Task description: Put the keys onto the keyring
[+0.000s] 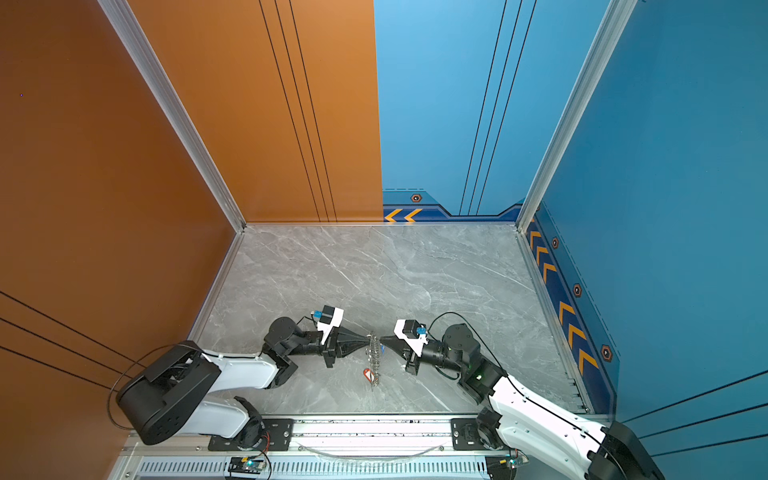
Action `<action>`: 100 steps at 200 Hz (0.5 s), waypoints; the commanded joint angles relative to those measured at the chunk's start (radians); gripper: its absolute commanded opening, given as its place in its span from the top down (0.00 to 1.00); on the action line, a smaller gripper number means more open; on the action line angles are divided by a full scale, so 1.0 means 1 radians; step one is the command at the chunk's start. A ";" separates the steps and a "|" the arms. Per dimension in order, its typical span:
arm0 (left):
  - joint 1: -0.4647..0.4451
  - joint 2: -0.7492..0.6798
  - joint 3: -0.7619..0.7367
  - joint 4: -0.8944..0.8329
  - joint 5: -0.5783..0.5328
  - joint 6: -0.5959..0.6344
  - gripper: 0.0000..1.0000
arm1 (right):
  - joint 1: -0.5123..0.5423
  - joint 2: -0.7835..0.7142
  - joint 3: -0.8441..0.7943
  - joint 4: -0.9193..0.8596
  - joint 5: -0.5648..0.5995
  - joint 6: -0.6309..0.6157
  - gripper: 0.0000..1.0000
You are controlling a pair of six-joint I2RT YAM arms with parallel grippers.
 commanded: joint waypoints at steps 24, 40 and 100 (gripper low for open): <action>-0.010 0.005 0.006 0.041 0.013 0.045 1.00 | -0.003 -0.011 0.036 -0.083 -0.013 -0.001 1.00; -0.003 -0.008 -0.006 0.039 0.011 0.067 1.00 | -0.004 -0.021 0.063 -0.154 0.003 -0.025 1.00; -0.022 -0.115 0.014 -0.293 -0.037 0.269 1.00 | -0.002 -0.015 0.068 -0.163 -0.006 -0.027 1.00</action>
